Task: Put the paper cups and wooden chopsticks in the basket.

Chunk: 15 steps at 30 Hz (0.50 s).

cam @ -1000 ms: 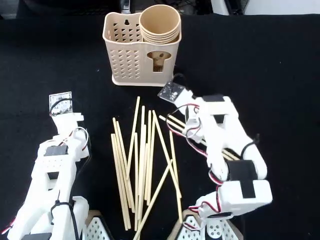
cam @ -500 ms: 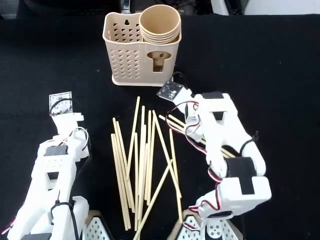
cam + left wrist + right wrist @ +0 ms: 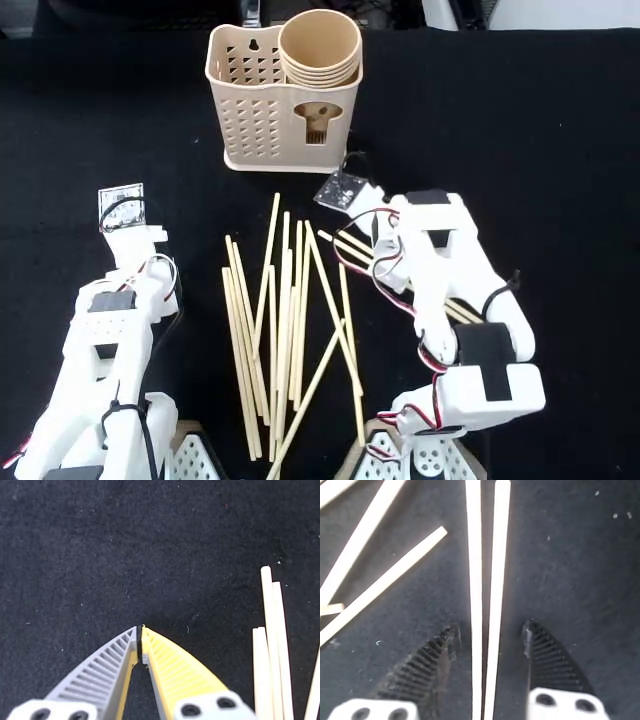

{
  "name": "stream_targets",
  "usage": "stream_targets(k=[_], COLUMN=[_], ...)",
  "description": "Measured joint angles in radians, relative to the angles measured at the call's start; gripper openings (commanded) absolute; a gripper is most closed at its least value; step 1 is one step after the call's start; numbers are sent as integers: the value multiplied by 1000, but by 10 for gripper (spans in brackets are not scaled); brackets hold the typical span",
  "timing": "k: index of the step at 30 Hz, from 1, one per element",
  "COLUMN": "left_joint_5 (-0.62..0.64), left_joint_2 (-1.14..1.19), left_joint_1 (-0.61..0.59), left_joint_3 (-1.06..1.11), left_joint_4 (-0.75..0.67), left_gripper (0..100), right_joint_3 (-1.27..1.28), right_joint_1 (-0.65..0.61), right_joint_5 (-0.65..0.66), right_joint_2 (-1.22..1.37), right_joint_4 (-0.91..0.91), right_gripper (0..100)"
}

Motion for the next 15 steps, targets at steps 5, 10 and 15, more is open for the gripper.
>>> stream_targets(k=[5,10,15], left_joint_5=[0,0,0], left_joint_2=[0,0,0], left_joint_1=[0,0,0], left_joint_3=[0,0,0], left_joint_4=[0,0,0], left_gripper=[29,29,29], right_joint_3=[-2,-89,-110], right_joint_1=[0,3,6], right_joint_5=[34,37,37], right_joint_2=[32,114,133], right_joint_4=[-3,6,12], right_gripper=[206,24,12])
